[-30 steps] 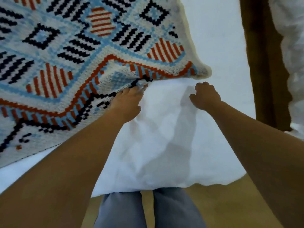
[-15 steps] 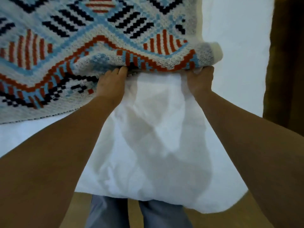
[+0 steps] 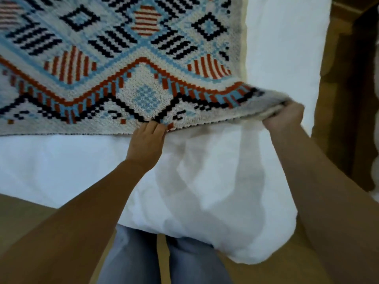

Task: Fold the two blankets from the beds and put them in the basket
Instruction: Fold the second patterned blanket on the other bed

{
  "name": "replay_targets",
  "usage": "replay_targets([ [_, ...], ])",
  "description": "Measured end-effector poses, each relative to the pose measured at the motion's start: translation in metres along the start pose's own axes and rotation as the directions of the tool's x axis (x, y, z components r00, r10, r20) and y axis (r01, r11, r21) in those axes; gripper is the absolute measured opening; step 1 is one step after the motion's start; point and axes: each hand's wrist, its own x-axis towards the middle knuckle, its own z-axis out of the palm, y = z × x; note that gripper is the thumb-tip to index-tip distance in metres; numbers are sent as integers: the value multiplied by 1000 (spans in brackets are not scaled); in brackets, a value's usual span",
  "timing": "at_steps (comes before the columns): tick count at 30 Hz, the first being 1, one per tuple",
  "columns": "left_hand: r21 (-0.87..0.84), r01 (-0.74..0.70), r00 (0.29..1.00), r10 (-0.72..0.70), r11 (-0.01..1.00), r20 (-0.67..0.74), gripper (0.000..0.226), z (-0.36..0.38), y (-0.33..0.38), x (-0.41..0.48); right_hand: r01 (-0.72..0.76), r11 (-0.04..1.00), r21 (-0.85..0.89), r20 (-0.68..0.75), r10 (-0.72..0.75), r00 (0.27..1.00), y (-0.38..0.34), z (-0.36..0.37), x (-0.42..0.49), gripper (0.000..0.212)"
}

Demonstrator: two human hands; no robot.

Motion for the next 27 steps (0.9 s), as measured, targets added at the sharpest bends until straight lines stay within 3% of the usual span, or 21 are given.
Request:
replay_targets([
  [3, 124, 15, 968, -46, 992, 249, 27, 6, 7, -6, -172, 983, -72, -156, 159, 975, 31, -50, -11, 44],
  [5, 225, -19, 911, -76, 974, 406, 41, 10, 9, -7, -231, 961, -153, -325, 172, 930, 55, -74, -21, 31],
  [7, 249, -6, 859, -123, 968, 497, 50, 11, 14, -4, -295, 926, -235, -369, 196, 909, 67, -84, -23, 24],
  [11, 205, 47, 808, -158, 978, 568, 55, 8, 19, -1, -293, 884, -363, -239, 215, 947, 64, -73, -14, 11],
  [13, 174, 57, 798, -150, 983, 584, 52, 5, 19, 0, -254, 829, -498, -209, 169, 963, 56, -64, -11, 18],
  [15, 98, 97, 816, -135, 990, 562, 45, 1, 17, 0, -142, 743, -654, -155, 52, 987, 52, -51, -11, 21],
  [18, -163, 234, 882, -138, 959, 451, 30, -11, 17, 7, 103, 646, -757, -1, -159, 987, 59, -16, -21, 19],
  [21, -464, 386, 898, -210, 797, 386, 26, -27, 15, 20, 307, 587, -749, 208, -231, 950, 81, 34, -55, 7],
  [23, -680, 512, 858, -279, 525, 431, 32, -42, 8, 30, 421, 551, -720, 338, -250, 907, 102, 65, -84, 8],
  [25, -764, 581, 804, -339, 280, 488, 41, -63, -11, 36, 536, 466, -704, 473, -256, 843, 129, 92, -118, 9],
  [27, -773, 602, 779, -358, 200, 515, 46, -86, -42, 38, 627, 402, -668, 585, -236, 776, 158, 117, -152, 12],
])
